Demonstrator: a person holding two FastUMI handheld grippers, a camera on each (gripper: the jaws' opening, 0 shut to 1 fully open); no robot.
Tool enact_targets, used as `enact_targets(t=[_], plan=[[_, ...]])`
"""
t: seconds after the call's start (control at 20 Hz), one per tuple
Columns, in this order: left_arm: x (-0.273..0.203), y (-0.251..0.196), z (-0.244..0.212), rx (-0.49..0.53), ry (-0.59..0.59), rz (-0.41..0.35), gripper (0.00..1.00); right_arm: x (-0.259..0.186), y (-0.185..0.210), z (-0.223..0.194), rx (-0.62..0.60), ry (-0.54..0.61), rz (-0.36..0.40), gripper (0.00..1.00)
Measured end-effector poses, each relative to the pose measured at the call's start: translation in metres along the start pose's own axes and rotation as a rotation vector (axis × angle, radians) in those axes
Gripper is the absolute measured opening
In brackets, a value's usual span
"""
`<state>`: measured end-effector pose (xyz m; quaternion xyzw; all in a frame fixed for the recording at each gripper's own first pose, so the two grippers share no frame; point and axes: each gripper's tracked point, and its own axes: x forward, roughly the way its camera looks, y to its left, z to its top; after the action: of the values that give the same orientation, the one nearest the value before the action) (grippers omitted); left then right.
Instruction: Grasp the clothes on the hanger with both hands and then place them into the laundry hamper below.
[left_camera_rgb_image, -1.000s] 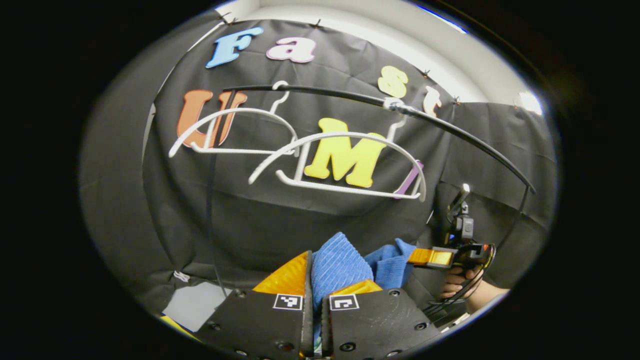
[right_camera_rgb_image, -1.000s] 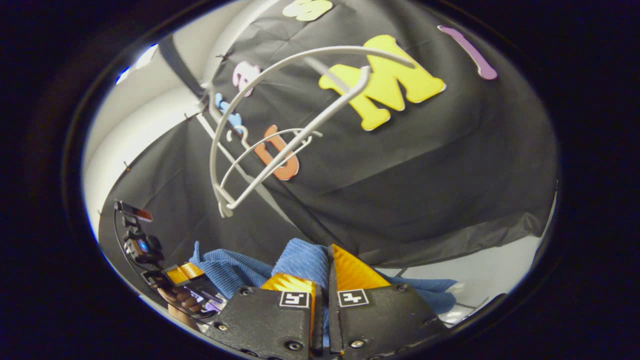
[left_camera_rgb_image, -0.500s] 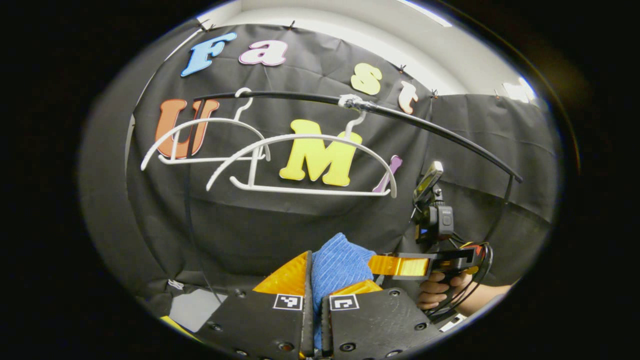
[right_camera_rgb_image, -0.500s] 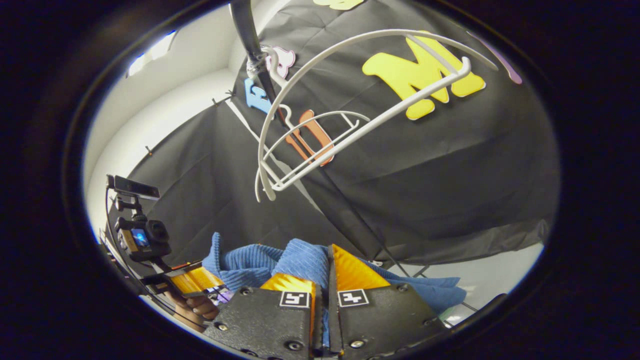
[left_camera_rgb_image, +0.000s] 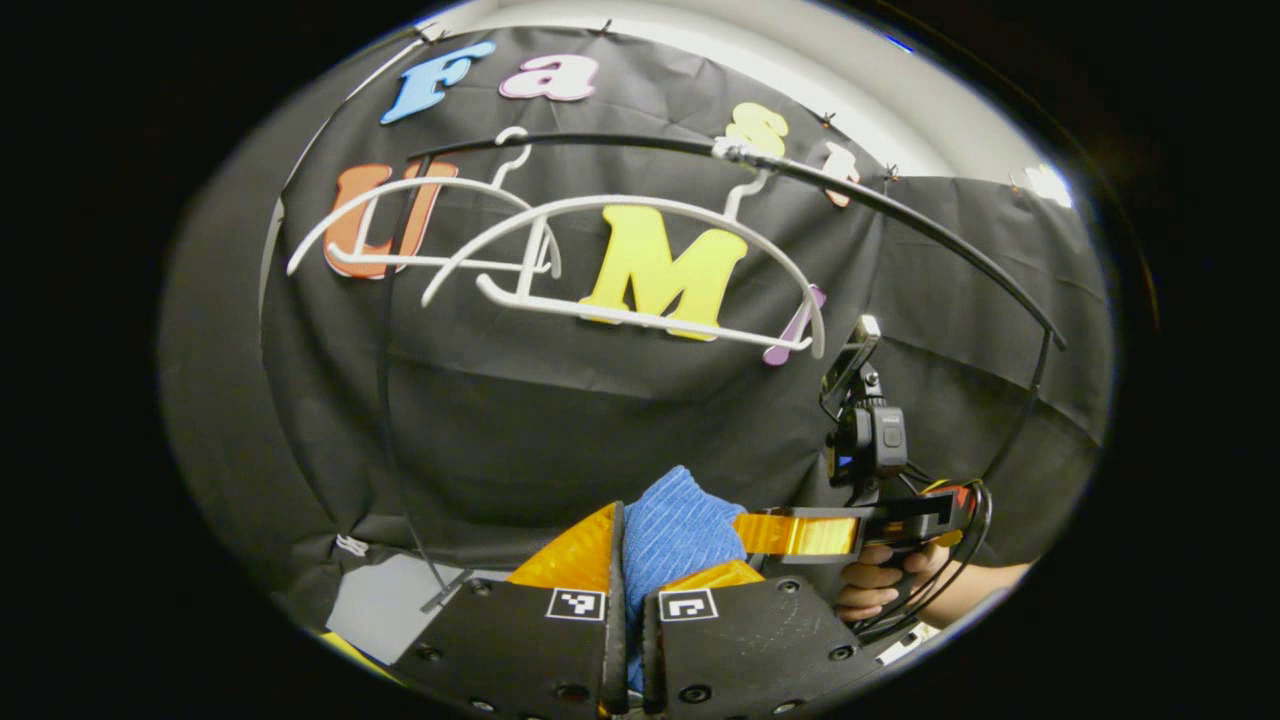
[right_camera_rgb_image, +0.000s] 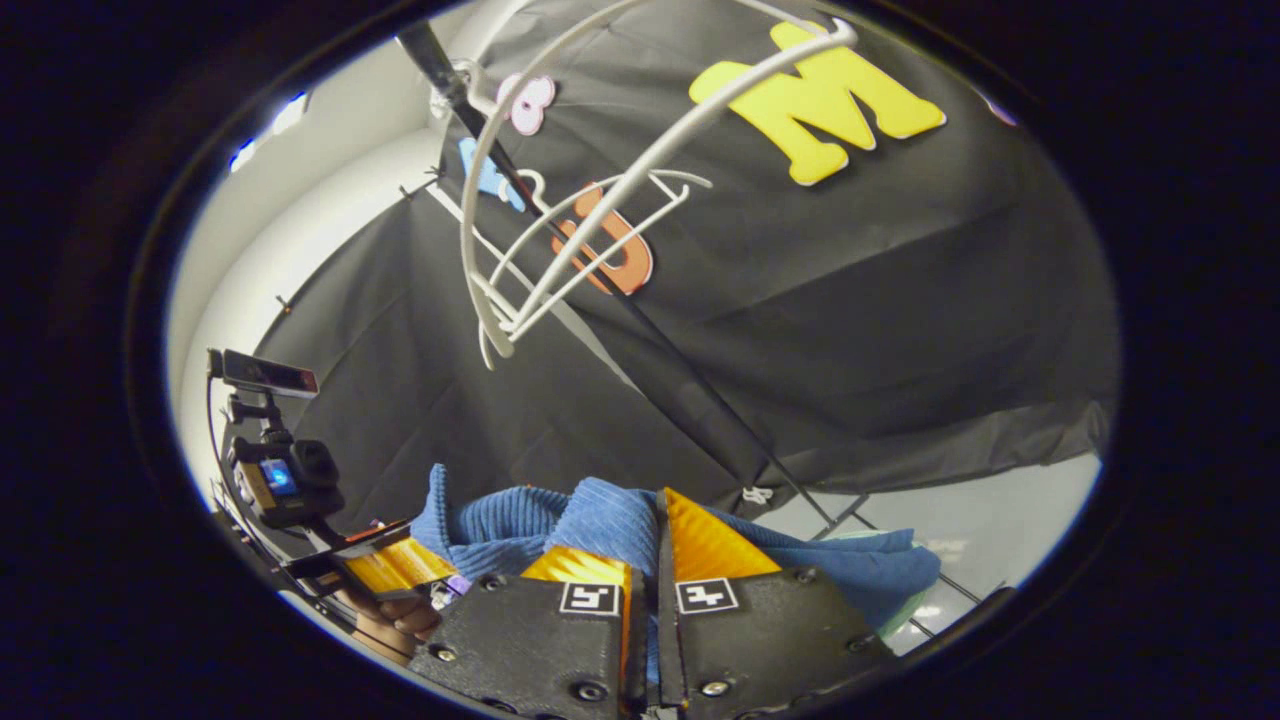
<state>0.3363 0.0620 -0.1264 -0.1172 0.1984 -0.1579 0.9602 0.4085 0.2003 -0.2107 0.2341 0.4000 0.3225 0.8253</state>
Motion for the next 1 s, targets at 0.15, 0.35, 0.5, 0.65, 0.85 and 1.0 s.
enact_targets(t=[0.15, 0.35, 0.5, 0.65, 0.85, 1.0], plan=[[0.005, 0.011, -0.020, -0.013, 0.040, 0.027, 0.06, 0.013, -0.015, -0.017, 0.026, 0.047, -0.021, 0.08], [0.012, 0.031, -0.047, -0.044, 0.091, 0.066, 0.06, 0.031, -0.025, -0.027, 0.060, 0.100, -0.055, 0.08], [0.022, 0.046, -0.065, -0.065, 0.129, 0.100, 0.06, 0.028, -0.030, -0.031, 0.083, 0.138, -0.098, 0.03], [0.029, 0.060, -0.091, -0.071, 0.176, 0.128, 0.06, 0.025, -0.032, -0.037, 0.105, 0.181, -0.138, 0.08], [0.038, 0.073, -0.122, -0.097, 0.240, 0.159, 0.06, 0.023, -0.048, -0.046, 0.102, 0.234, -0.218, 0.08], [0.034, 0.074, -0.129, -0.115, 0.289, 0.182, 0.06, 0.020, -0.060, -0.051, 0.103, 0.270, -0.287, 0.08]])
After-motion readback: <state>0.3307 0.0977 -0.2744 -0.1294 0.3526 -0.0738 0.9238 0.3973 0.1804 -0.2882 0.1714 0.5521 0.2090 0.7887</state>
